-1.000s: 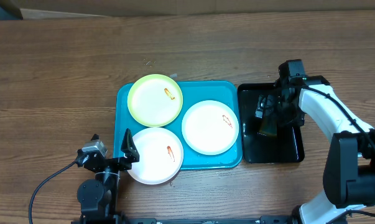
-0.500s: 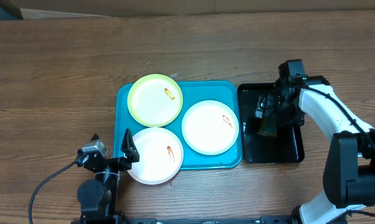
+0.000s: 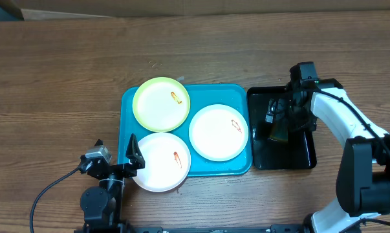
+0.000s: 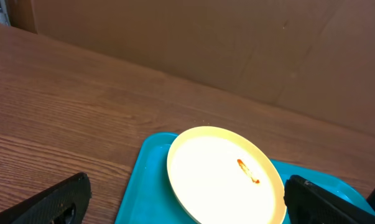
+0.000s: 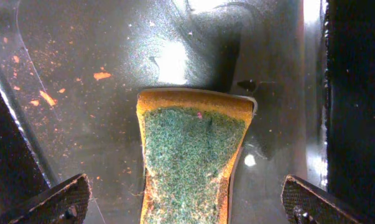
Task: Clean dirty plates on tray and stack at the side
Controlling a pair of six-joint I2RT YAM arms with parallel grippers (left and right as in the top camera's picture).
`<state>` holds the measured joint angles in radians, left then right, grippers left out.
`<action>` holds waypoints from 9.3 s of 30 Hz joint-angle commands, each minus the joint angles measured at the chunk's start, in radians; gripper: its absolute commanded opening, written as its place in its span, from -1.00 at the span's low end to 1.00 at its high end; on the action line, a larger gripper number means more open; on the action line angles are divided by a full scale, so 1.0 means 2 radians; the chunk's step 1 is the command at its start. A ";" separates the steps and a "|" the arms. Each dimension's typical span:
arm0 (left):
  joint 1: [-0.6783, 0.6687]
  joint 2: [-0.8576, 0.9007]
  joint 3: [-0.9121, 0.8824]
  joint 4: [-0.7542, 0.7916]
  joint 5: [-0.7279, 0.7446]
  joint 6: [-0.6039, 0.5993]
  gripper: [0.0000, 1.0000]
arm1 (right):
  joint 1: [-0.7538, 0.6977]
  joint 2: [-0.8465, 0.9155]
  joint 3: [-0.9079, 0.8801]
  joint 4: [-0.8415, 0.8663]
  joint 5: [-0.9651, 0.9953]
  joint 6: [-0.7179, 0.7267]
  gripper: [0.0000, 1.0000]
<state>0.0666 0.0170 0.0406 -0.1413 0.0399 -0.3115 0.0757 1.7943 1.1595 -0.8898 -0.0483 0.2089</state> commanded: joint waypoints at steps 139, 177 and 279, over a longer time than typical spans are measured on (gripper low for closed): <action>-0.011 0.634 0.605 -0.402 0.188 0.077 0.34 | 0.000 -0.005 0.010 0.003 -0.003 0.001 1.00; -0.279 0.919 0.603 -0.358 0.019 -0.096 -0.31 | 0.000 -0.005 0.010 0.003 -0.003 0.001 1.00; -0.278 0.923 0.657 -0.355 0.017 -0.074 1.00 | 0.000 -0.005 0.010 0.003 -0.003 0.001 1.00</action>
<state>-0.4896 1.8545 1.3342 -0.8494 0.0845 -0.4679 0.0753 1.7943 1.1614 -0.8875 -0.0483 0.2085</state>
